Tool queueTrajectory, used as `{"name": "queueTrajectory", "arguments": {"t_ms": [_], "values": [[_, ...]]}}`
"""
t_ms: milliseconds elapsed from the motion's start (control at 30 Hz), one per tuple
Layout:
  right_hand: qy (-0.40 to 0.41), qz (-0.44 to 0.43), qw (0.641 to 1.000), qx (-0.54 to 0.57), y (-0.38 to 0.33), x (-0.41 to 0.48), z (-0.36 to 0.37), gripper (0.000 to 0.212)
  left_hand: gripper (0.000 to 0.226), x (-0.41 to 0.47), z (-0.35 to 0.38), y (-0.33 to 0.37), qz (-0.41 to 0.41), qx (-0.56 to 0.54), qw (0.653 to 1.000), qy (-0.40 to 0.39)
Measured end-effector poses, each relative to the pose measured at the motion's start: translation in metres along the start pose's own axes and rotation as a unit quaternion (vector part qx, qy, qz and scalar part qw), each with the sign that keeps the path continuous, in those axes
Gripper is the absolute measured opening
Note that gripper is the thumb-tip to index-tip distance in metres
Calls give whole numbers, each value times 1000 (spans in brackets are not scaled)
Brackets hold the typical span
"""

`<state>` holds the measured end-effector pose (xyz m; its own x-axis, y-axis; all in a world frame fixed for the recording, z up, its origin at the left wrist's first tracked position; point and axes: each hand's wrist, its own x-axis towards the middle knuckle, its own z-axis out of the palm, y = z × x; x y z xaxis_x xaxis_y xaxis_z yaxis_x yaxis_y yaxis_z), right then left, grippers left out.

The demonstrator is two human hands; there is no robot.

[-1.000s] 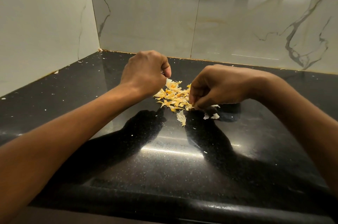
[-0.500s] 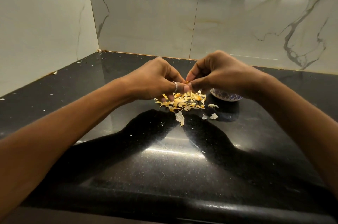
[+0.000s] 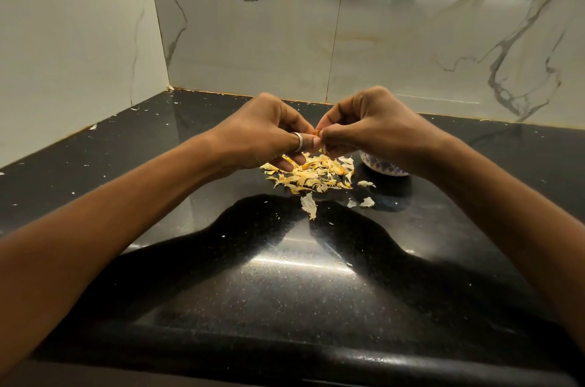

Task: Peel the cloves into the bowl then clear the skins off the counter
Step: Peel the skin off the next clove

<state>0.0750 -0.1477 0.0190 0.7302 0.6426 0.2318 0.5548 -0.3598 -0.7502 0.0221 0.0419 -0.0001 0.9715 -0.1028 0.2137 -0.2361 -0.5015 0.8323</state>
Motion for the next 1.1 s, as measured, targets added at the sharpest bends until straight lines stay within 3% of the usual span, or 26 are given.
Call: {"name": "queueTrajectory", "arguments": {"t_ms": [533,733,967,1100], "values": [[44,-31,999,-9,1,1,6,6,7,-1,-4,4,-44,-57,997,17],[49,-11,995,-83,5,5,3,7,11,0,-4,4,-35,-46,997,57],[-26,-11,972,-234,7,3,6,4,17,-1,-4,3,-21,-47,997,61],[-14,-12,973,-230,7,3,5,6,18,-1,-3,4,-12,-45,997,63]]}}
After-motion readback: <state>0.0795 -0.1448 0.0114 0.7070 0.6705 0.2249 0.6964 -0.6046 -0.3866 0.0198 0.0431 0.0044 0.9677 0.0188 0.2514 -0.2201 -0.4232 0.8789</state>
